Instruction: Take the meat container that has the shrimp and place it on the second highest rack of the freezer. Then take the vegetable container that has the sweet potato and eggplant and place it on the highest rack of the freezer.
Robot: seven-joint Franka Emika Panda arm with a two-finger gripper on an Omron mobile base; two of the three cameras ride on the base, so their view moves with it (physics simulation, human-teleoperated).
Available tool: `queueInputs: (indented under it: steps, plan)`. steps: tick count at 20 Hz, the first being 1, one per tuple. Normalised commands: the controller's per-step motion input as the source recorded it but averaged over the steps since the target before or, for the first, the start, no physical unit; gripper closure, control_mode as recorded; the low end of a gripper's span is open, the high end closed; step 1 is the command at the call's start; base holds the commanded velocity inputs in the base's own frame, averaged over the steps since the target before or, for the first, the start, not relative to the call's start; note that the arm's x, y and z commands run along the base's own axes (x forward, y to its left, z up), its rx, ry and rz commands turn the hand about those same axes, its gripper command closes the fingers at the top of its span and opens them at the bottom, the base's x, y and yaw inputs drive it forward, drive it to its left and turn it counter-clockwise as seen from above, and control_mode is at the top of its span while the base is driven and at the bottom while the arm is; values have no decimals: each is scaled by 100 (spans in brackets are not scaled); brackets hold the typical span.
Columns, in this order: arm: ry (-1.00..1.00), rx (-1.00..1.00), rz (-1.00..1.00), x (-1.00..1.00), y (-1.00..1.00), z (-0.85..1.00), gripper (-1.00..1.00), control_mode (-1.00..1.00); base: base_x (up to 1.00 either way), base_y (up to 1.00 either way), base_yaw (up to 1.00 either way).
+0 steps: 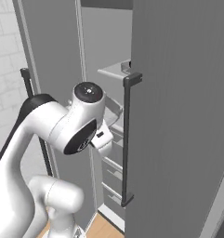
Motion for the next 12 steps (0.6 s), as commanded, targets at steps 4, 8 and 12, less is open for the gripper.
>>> queueInputs:
  steps: [4, 8, 12]
  plan:
    - [4, -19, 16, 33, 18, 0, 100, -100, 0, 0, 0]
    - [12, -5, 17, 48, 4, -6, 100, -100, 0, 0, 0]
    - [7, -3, 4, 42, 3, -14, 100, -100, 0, 0, 0]
